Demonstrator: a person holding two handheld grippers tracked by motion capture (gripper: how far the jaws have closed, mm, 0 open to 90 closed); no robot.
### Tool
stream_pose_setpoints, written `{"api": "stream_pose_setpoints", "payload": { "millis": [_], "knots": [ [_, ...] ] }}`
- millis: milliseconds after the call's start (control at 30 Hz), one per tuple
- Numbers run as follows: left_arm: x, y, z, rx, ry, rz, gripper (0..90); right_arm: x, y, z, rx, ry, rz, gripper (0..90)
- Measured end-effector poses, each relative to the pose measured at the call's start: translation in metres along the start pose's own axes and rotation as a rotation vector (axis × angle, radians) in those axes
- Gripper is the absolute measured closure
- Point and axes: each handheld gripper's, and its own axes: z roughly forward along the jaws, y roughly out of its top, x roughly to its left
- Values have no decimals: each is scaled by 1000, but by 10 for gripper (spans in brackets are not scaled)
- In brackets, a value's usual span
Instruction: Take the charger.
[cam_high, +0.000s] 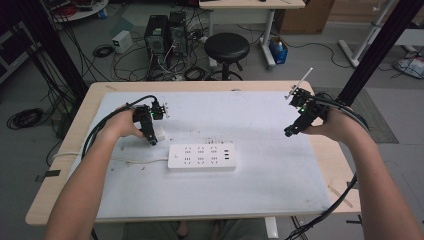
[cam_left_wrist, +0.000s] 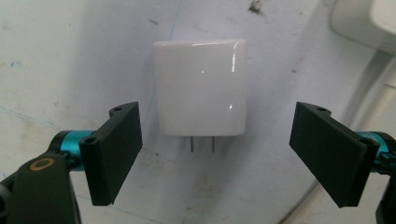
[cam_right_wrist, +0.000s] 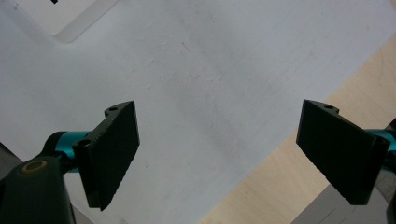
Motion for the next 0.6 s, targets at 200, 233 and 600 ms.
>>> {"api": "stream_pose_setpoints", "payload": {
  "millis": [200, 233, 600],
  "knots": [
    [6, 0, 10, 17, -17, -11, 213, -1, 0, 3, 3, 6, 2, 126],
    [6, 1, 11, 21, -16, -14, 217, -1, 0, 4, 3, 6, -1, 126],
    [8, 8, 24, 49, 3, 6, 369, -3, -2, 8, 8, 11, 5, 126]
  ]
}}
